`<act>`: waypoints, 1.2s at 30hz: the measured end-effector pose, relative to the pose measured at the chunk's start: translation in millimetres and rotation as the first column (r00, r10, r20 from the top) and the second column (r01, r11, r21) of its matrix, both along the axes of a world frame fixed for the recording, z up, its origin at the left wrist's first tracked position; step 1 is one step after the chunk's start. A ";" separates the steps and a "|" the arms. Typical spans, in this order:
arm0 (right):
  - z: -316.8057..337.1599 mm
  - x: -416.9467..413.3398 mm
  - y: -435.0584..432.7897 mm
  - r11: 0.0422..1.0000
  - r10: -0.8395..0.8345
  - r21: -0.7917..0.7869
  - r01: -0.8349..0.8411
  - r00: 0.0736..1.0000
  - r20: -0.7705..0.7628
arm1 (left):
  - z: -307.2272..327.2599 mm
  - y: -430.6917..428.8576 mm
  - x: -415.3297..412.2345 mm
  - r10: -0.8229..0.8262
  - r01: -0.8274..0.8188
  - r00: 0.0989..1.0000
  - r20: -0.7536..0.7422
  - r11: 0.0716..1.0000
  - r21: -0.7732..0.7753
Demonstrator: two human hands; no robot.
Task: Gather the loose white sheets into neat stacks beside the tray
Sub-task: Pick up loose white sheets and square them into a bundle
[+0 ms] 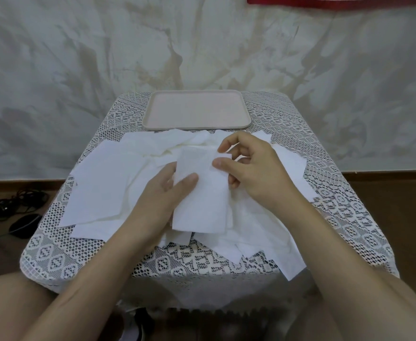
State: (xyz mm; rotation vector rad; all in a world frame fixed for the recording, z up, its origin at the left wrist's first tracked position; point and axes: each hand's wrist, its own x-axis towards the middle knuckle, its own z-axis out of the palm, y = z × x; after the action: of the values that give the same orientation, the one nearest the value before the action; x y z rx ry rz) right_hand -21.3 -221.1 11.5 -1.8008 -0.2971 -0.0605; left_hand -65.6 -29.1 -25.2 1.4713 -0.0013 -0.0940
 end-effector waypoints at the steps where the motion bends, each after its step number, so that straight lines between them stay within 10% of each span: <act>1: 0.1 0.1 1.4 1.000 -0.016 0.011 0.016 1.000 -0.003 | -1.0 -0.3 0.6 -0.001 0.001 1.000 -0.003 1.000 -0.012; 22: -15.4 -18.9 -7.9 0.995 0.015 -0.095 -0.035 0.979 -0.203 | -4.5 0.0 5.6 0.050 -0.050 0.999 0.009 0.997 -0.055; 36: -27.5 5.1 -73.5 0.812 -0.417 -0.519 0.267 0.888 -0.195 | 5.4 5.3 18.7 0.108 -0.110 0.992 -0.072 0.994 -0.021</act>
State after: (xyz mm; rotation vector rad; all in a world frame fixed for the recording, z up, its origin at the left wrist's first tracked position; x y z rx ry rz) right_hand -16.2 -294.6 -16.0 -2.3098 0.2720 0.0357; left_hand -47.0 -23.8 -19.8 1.4395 0.1351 -0.0572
